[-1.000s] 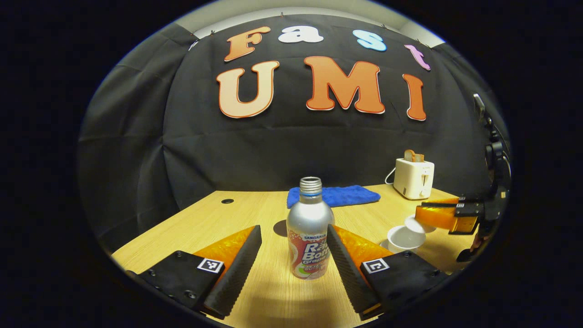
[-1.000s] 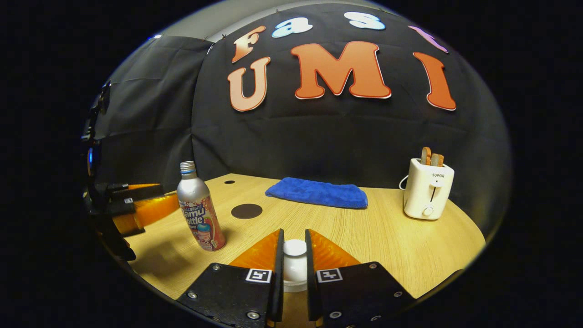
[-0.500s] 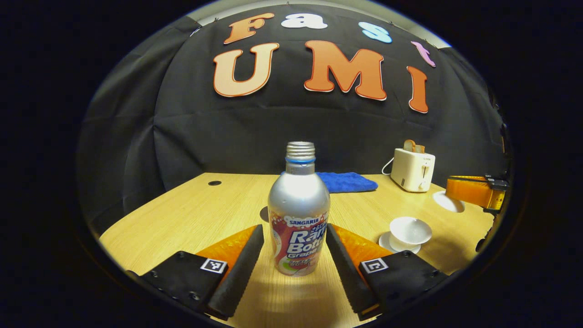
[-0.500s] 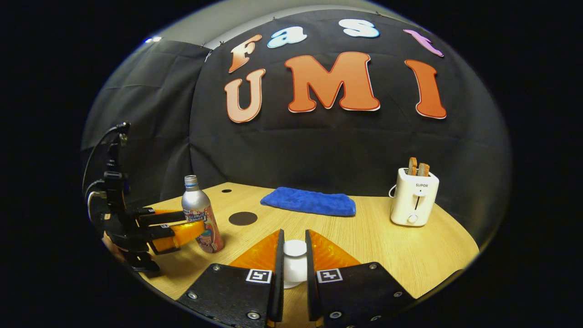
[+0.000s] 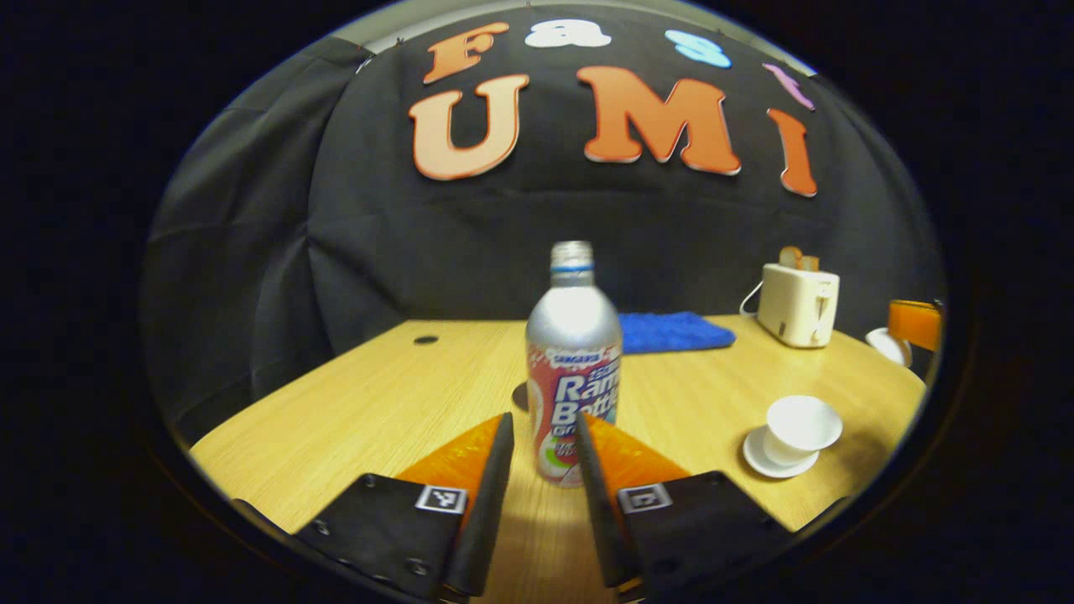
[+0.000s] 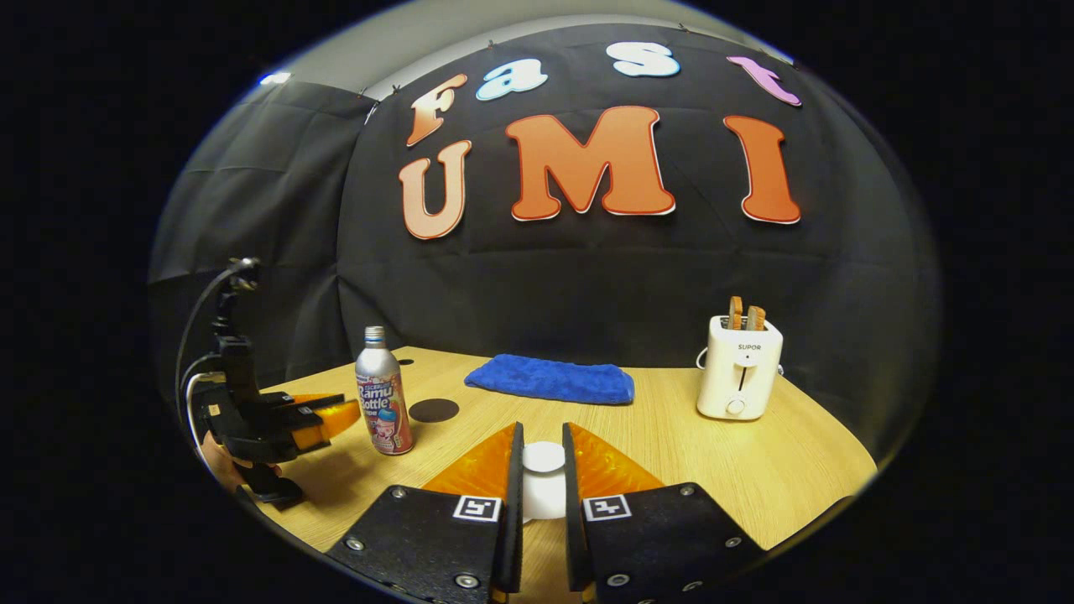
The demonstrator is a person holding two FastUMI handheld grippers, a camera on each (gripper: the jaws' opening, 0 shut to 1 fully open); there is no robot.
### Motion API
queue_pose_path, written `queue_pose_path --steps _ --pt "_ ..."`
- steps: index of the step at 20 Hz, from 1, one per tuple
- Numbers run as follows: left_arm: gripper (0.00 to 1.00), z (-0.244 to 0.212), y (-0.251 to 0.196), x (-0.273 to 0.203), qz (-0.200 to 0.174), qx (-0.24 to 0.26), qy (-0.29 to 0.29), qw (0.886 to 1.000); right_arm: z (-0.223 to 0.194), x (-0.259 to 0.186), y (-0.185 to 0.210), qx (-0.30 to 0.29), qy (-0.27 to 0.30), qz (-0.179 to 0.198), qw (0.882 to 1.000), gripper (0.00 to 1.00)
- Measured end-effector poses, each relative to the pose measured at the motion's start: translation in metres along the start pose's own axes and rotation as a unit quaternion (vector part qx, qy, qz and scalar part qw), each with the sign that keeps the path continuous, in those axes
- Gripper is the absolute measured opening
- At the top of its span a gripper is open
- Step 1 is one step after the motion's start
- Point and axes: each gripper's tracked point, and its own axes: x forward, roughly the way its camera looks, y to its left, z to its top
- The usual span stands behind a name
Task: Open the teacup lid with one hand, grasp the water bottle and pour water into the teacup with the other hand; after pouring, place the water bottle on the coaster and then close the teacup lid.
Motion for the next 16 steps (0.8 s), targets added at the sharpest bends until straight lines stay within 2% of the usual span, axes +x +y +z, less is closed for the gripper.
queue_pose_path --steps 2,4,5,7,8,9,12,16 --pt "0.54 0.011 -0.005 -0.001 -0.014 0.006 -0.021 1.000 -0.002 -0.001 -0.007 -0.005 0.001 -0.009 1.000 0.22" --pt "0.73 0.005 -0.010 0.002 -0.026 0.009 -0.008 1.000 -0.004 -0.001 -0.015 0.002 0.005 -0.014 1.000 0.22" --pt "0.71 0.006 -0.009 0.005 -0.021 0.008 -0.003 1.000 -0.003 0.000 -0.017 0.007 0.003 -0.019 1.000 0.22" --pt "0.94 0.011 -0.011 0.013 -0.021 0.014 -0.009 1.000 -0.003 0.001 -0.024 0.009 0.002 -0.024 1.000 0.22" --pt "0.93 0.012 -0.015 0.019 -0.025 0.019 -0.011 0.999 -0.002 0.002 -0.025 0.009 0.002 -0.026 1.000 0.22" --pt "0.97 0.015 -0.016 0.024 -0.026 0.024 -0.013 0.999 -0.003 0.002 -0.025 0.009 0.003 -0.023 1.000 0.22" --pt "0.97 0.020 -0.020 0.043 -0.026 0.045 -0.010 0.999 0.001 0.002 -0.025 0.008 -0.002 -0.021 1.000 0.22" --pt "0.97 0.026 -0.024 0.056 -0.028 0.049 -0.009 0.998 0.003 0.002 -0.025 0.001 -0.004 -0.015 1.000 0.22"
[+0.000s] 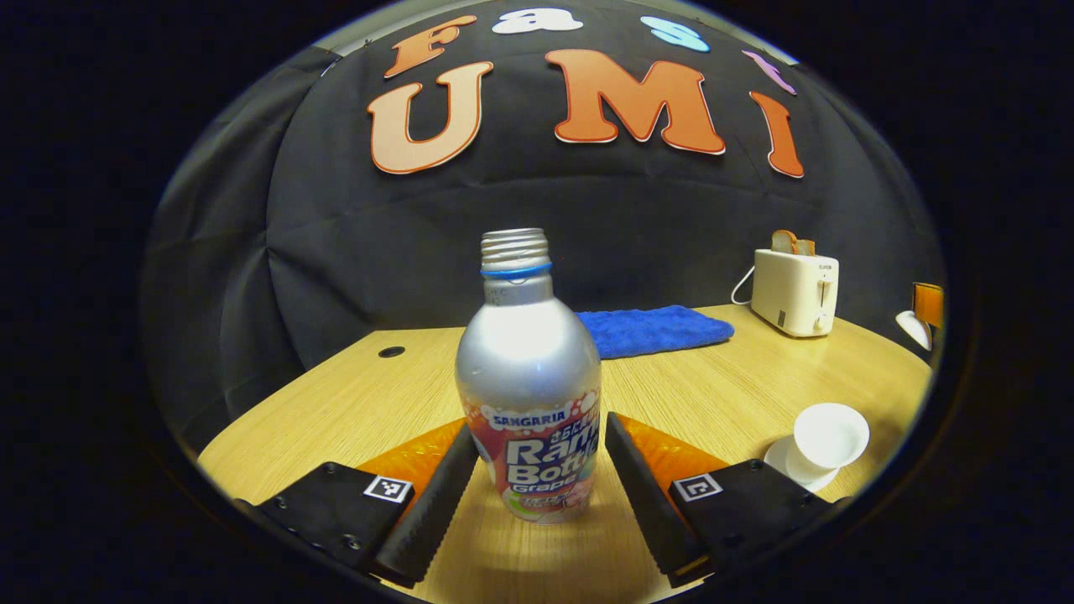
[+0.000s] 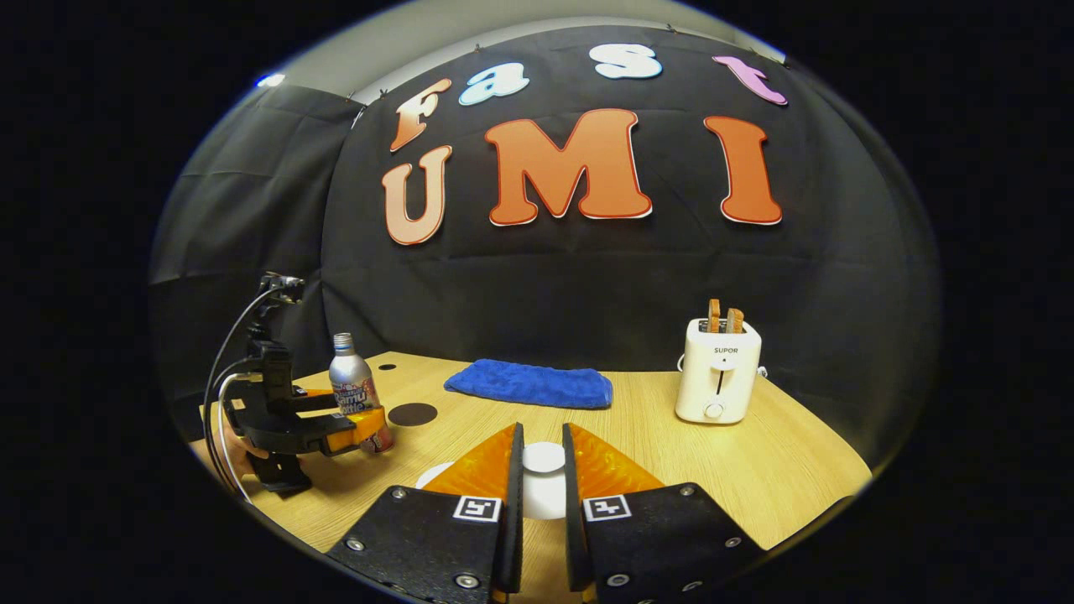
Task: Open the teacup lid with one hand, grasp the water bottle and pour water into the teacup with the other hand; after pouring, place the water bottle on the coaster and then close the teacup lid.
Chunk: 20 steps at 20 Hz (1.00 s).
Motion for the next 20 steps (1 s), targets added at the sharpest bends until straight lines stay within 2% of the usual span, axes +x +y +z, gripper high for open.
queue_pose_path --steps 1,2,3,4,5,6,8,10,14,16,17,19,20 --pt "0.95 0.004 -0.001 0.001 -0.002 -0.002 -0.005 1.000 0.000 -0.001 -0.001 -0.002 0.000 0.000 1.000 0.22" --pt "0.85 0.001 -0.003 0.003 -0.004 -0.002 -0.005 1.000 0.000 0.000 -0.002 -0.003 0.000 0.000 1.000 0.22" --pt "0.88 0.003 -0.003 0.005 -0.004 -0.004 -0.007 1.000 0.000 0.000 -0.002 -0.003 0.000 -0.001 1.000 0.22" --pt "0.83 0.003 -0.004 0.004 -0.003 -0.004 -0.005 1.000 0.000 -0.001 -0.002 -0.003 0.001 0.000 1.000 0.22" --pt "0.86 0.003 -0.005 0.005 -0.004 0.000 -0.003 1.000 -0.001 -0.001 -0.004 -0.002 0.001 -0.001 1.000 0.22" --pt "0.82 0.006 -0.004 0.002 -0.003 0.006 -0.004 1.000 0.000 -0.001 -0.004 -0.003 0.001 0.000 1.000 0.22" --pt "0.82 0.016 -0.001 -0.004 0.004 0.025 -0.013 1.000 0.001 -0.003 -0.004 -0.005 -0.001 0.000 1.000 0.22" --pt "0.86 0.022 0.004 -0.009 0.013 0.055 -0.013 0.998 0.002 -0.005 -0.005 -0.005 -0.003 0.001 1.000 0.22" --pt "0.83 0.034 0.019 -0.021 0.042 0.143 -0.018 0.989 0.008 -0.012 -0.008 -0.003 -0.012 0.001 1.000 0.22" --pt "0.82 0.039 0.021 -0.027 0.051 0.182 -0.023 0.982 0.010 -0.016 -0.011 -0.002 -0.015 -0.002 1.000 0.22" --pt "0.85 0.041 0.023 -0.030 0.056 0.201 -0.025 0.978 0.011 -0.017 -0.013 -0.002 -0.015 -0.003 1.000 0.22" --pt "0.82 0.046 0.022 -0.035 0.059 0.236 -0.029 0.969 0.012 -0.022 -0.016 -0.001 -0.017 -0.006 1.000 0.22" --pt "0.86 0.048 0.021 -0.037 0.060 0.254 -0.033 0.965 0.013 -0.023 -0.018 0.000 -0.018 -0.007 1.000 0.22"
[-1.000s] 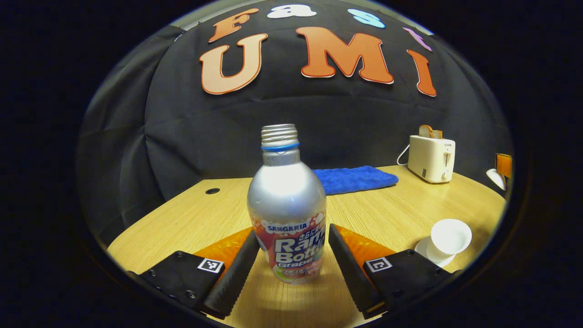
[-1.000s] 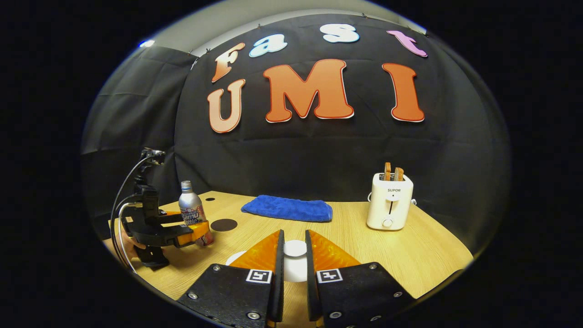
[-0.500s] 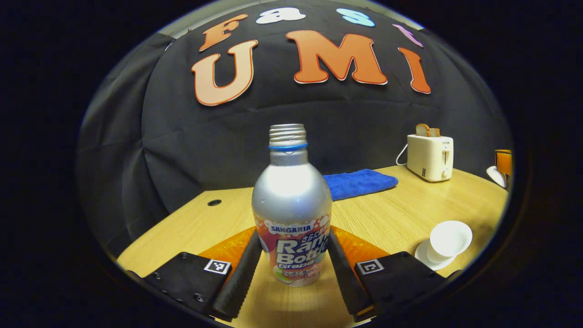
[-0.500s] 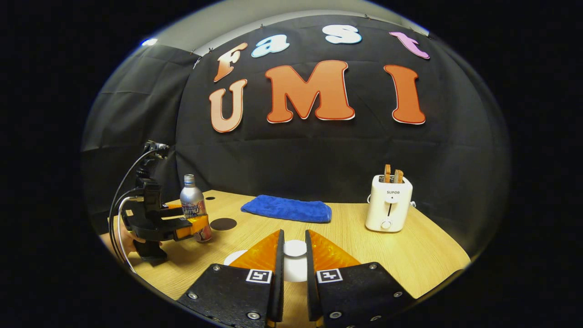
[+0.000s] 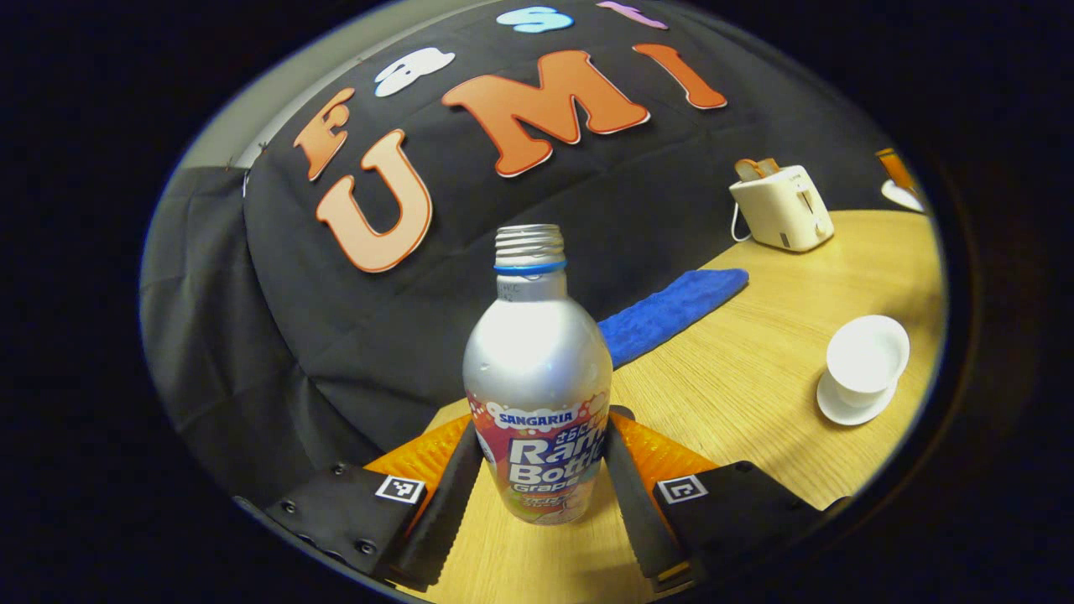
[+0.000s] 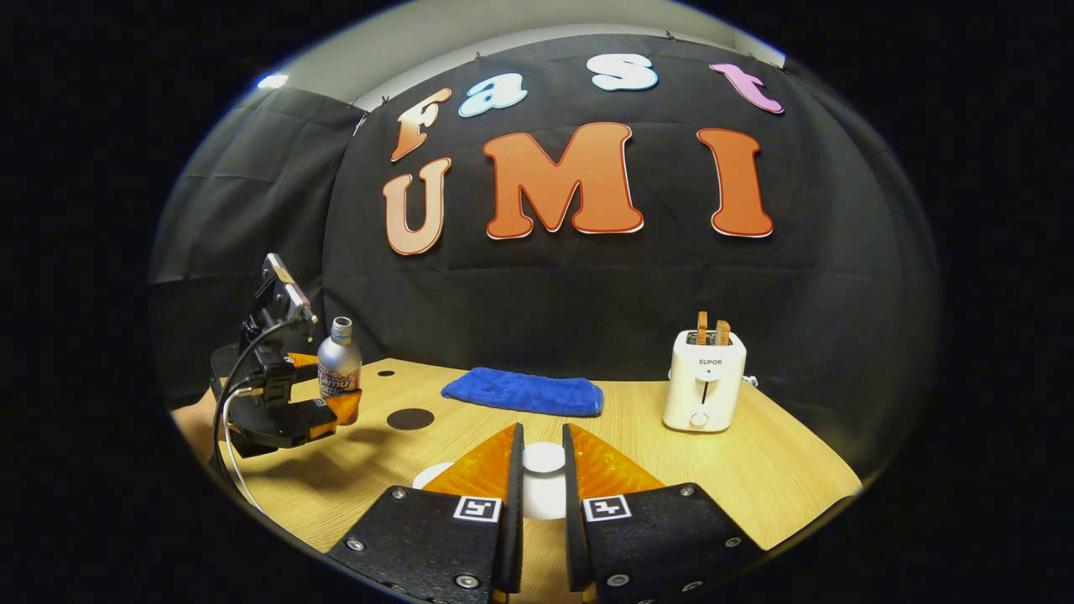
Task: Open the teacup lid with one hand, grasp the water bottle and pour water into the teacup with the other hand; after pouring, place the water bottle on the coaster and then close the teacup lid.
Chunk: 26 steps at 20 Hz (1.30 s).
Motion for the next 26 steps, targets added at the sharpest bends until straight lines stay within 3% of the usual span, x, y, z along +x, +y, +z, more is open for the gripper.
queue_pose_path --steps 7,9,10,13,14,23,25,26 --pt "0.86 0.020 -0.032 -0.014 -0.006 0.121 -0.029 0.992 -0.001 -0.015 -0.016 0.004 -0.002 -0.013 1.000 0.22" --pt "0.86 0.022 -0.044 -0.020 -0.016 0.160 -0.036 0.986 -0.002 -0.018 -0.023 0.002 -0.001 -0.018 1.000 0.21" --pt "0.80 0.021 -0.050 -0.019 -0.021 0.180 -0.039 0.983 -0.001 -0.019 -0.026 0.002 -0.002 -0.021 1.000 0.21" --pt "0.85 0.022 -0.069 -0.018 -0.037 0.218 -0.040 0.975 -0.003 -0.023 -0.035 0.006 -0.001 -0.026 1.000 0.22" --pt "0.80 0.025 -0.074 -0.019 -0.039 0.232 -0.043 0.971 -0.003 -0.024 -0.038 0.007 -0.001 -0.029 1.000 0.22" --pt "0.88 0.032 -0.079 -0.025 -0.021 0.394 -0.065 0.917 -0.011 -0.035 -0.060 0.018 0.002 -0.044 0.999 0.22" --pt "0.84 0.031 -0.077 -0.026 -0.019 0.415 -0.068 0.907 -0.011 -0.037 -0.062 0.018 0.001 -0.046 0.999 0.21" --pt "0.88 0.032 -0.078 -0.026 -0.018 0.424 -0.070 0.903 -0.011 -0.037 -0.063 0.018 0.000 -0.048 0.999 0.22"
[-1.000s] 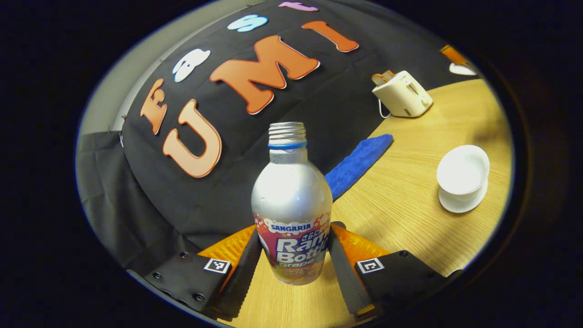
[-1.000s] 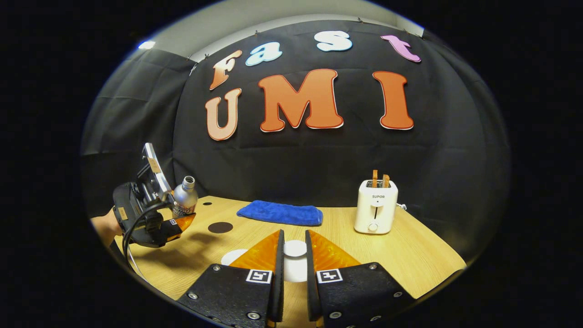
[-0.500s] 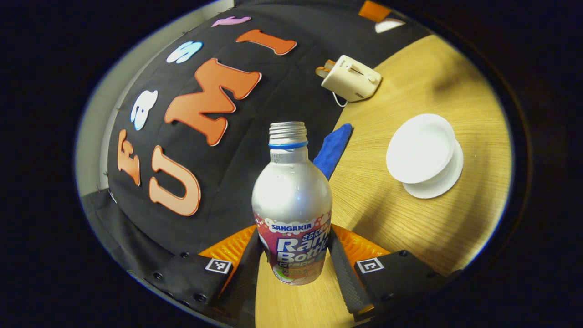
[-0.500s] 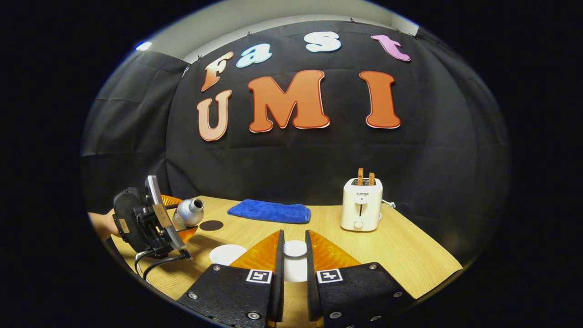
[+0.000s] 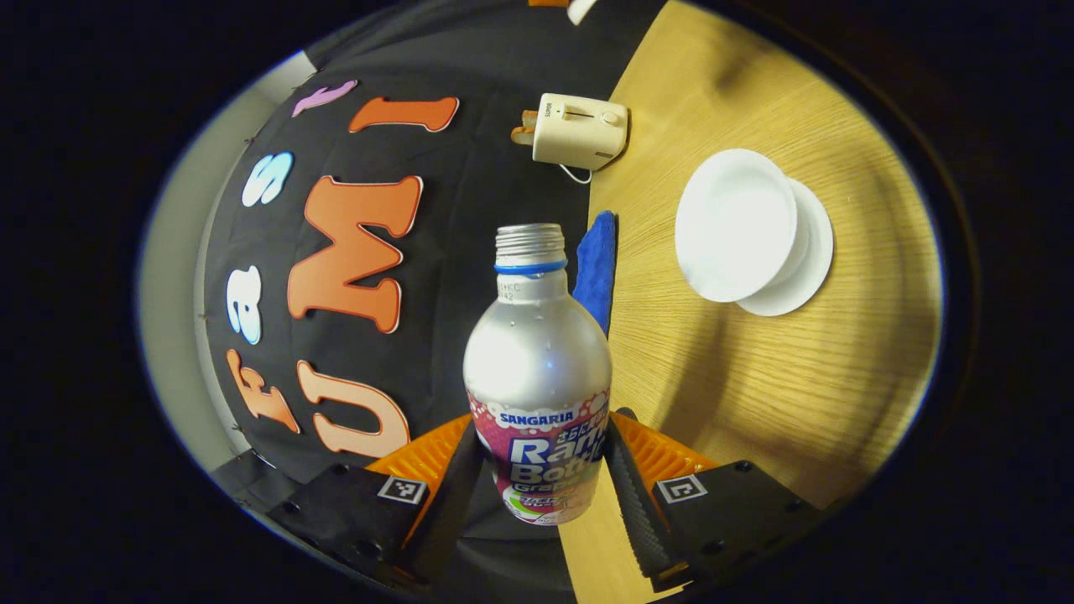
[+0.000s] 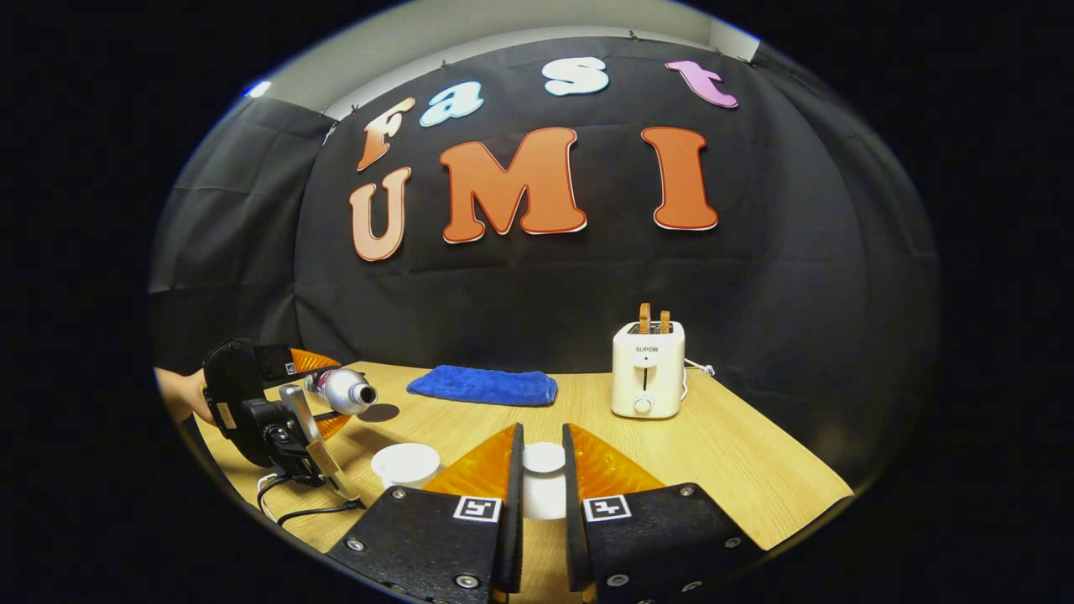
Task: Open the teacup lid with one hand, grasp the water bottle and pour water into the teacup with the other hand; after pouring, place the water bottle on the coaster and then close the teacup lid.
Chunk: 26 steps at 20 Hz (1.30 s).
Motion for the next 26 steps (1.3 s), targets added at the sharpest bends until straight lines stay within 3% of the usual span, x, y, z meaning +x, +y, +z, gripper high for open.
queue_pose_path --steps 2,5,8,9,10,15,16,18,26 --pt "0.84 0.003 0.001 -0.002 0.003 0.023 -0.004 1.000 -0.002 -0.001 -0.001 0.001 0.001 0.000 1.000 0.22" --pt "0.88 0.009 0.002 -0.004 0.009 0.068 -0.010 0.998 -0.002 -0.001 -0.003 0.005 0.001 0.000 1.000 0.22" --pt "0.81 0.008 0.004 -0.004 0.010 0.103 -0.014 0.994 -0.004 -0.002 -0.004 0.005 0.002 0.000 1.000 0.22" --pt "0.81 0.009 0.005 -0.004 0.011 0.115 -0.016 0.993 -0.005 -0.003 -0.003 0.007 0.002 0.001 1.000 0.22" --pt "0.88 0.010 0.006 -0.004 0.012 0.126 -0.018 0.992 -0.005 -0.004 -0.004 0.008 0.002 0.001 1.000 0.22" --pt "0.81 0.010 0.008 0.001 0.002 0.173 -0.016 0.985 -0.006 -0.005 -0.003 0.004 0.002 0.004 1.000 0.22" --pt "0.88 0.009 0.011 0.001 0.002 0.181 -0.015 0.983 -0.006 -0.005 -0.002 0.004 0.002 0.006 1.000 0.22" --pt "0.81 0.009 0.012 0.002 0.002 0.198 -0.016 0.980 -0.005 -0.005 -0.001 0.006 0.001 0.007 1.000 0.22" --pt "0.84 0.012 0.020 -0.002 0.026 0.254 -0.023 0.967 -0.006 -0.005 0.002 0.000 0.001 0.011 1.000 0.22"
